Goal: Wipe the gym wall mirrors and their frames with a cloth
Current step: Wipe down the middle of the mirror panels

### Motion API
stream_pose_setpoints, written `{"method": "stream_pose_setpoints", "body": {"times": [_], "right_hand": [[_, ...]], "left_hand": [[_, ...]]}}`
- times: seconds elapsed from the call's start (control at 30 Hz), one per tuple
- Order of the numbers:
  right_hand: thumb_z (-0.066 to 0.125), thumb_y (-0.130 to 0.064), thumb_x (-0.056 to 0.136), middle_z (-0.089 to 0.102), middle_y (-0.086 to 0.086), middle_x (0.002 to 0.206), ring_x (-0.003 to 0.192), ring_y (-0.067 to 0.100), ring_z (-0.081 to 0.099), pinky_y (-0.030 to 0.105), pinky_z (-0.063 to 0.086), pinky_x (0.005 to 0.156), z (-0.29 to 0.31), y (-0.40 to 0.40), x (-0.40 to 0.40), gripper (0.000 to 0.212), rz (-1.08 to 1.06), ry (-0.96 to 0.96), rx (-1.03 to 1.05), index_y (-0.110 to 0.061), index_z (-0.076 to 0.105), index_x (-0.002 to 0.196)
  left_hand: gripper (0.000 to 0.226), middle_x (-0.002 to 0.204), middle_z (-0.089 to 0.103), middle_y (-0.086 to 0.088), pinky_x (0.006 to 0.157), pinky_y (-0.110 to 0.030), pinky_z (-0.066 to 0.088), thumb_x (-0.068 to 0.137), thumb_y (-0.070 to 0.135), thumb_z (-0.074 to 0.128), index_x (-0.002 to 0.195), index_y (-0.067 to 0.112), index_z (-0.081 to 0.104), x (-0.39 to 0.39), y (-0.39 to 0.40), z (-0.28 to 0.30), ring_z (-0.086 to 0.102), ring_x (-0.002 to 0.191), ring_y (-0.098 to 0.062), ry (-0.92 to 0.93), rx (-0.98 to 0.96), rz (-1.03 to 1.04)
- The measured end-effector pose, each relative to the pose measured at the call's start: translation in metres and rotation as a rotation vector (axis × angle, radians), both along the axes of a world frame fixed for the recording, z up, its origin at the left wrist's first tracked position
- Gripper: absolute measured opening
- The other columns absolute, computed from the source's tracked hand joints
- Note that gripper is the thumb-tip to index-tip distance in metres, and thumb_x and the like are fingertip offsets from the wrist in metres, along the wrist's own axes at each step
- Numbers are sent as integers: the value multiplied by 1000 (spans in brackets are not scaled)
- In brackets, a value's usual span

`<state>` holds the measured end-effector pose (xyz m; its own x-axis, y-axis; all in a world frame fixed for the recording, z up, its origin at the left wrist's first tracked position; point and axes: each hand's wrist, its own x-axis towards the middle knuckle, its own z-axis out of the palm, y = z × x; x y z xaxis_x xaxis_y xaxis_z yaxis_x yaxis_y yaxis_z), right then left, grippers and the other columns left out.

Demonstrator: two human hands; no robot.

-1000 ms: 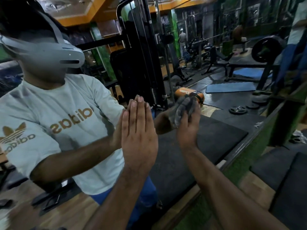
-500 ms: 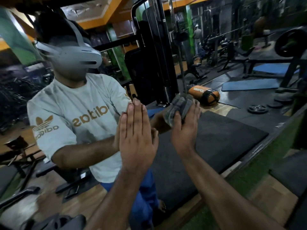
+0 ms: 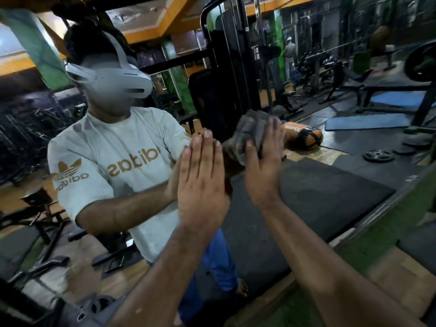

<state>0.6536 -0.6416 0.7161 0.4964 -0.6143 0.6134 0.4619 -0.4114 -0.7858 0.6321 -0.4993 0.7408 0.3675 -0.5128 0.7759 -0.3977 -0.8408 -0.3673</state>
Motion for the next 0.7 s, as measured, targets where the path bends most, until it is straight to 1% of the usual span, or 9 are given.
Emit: {"method": "stream_pose_setpoints", "body": {"times": [0.07, 0.13, 0.2, 0.3, 0.4, 0.47, 0.53, 0.63, 0.7], "right_hand": [[49, -29, 108, 10, -1, 171, 162, 25, -1, 42, 5, 131, -11, 12, -3, 64, -7, -97, -263, -10, 24, 163], [47, -28, 108, 15, 4, 172, 162, 28, 4, 46, 11, 131, -39, 13, 2, 62, -95, -94, -328, -7, 26, 163], [42, -31, 107, 18, 6, 171, 161, 26, 7, 44, 9, 131, -53, 23, 2, 62, -132, -20, -4, -8, 25, 163], [43, -36, 104, 17, 12, 172, 161, 28, 8, 23, -3, 123, -25, 51, -2, 69, -108, 102, 478, -6, 24, 163], [47, -38, 104, 14, 10, 173, 161, 26, 4, 33, 1, 130, 6, 85, -15, 71, -17, -1, 123, -8, 23, 164], [49, -30, 108, 9, 0, 173, 162, 24, -2, 41, 5, 131, -1, 103, -24, 65, 20, -83, -244, -11, 22, 165], [49, -27, 109, 11, 3, 173, 162, 26, 2, 47, 10, 131, -25, 103, -23, 62, -59, -98, -416, -10, 26, 164], [42, -37, 106, 15, 6, 174, 162, 22, 3, 50, 11, 131, -40, 108, -24, 66, -109, 22, 63, -12, 24, 164], [40, -45, 98, 14, 10, 173, 161, 24, 4, 43, 4, 131, -19, 123, -28, 78, -71, 117, 354, -10, 22, 165]], "left_hand": [[78, 165, 23, -20, 127, -48, 15, 86, 17, 61, 155, -2, 31, -2, 16, 2, 18, 155, -34, 4, -10, -64], [72, 164, 26, -20, 126, -49, 18, 93, 24, 60, 155, -1, 34, -8, 37, -3, 21, 154, -33, -36, -60, -45], [73, 165, 24, -20, 125, -50, 19, 94, 28, 60, 156, -1, 32, -16, 62, -9, 19, 154, -33, -55, -106, -3], [77, 166, 19, -21, 126, -53, 16, 92, 28, 58, 157, -1, 28, -25, 93, -15, 14, 155, -34, -35, -144, 42], [81, 166, 17, -22, 124, -56, 17, 88, 24, 59, 156, -3, 26, -27, 112, -18, 13, 155, -35, -28, -118, 45], [87, 166, 14, -22, 125, -55, 16, 84, 19, 63, 157, -4, 22, -25, 121, -19, 11, 156, -35, -8, -63, 20], [89, 167, 6, -22, 127, -53, 8, 87, 23, 63, 158, -4, 17, -23, 128, -18, 5, 156, -35, 2, 4, 22], [88, 168, -3, -22, 127, -49, -2, 95, 32, 57, 160, -2, 9, -21, 135, -17, -3, 156, -35, 8, 80, 45], [81, 168, 3, -21, 128, -49, 2, 95, 24, 56, 159, -2, 15, -22, 138, -16, 1, 157, -34, -11, 80, 9]]}}
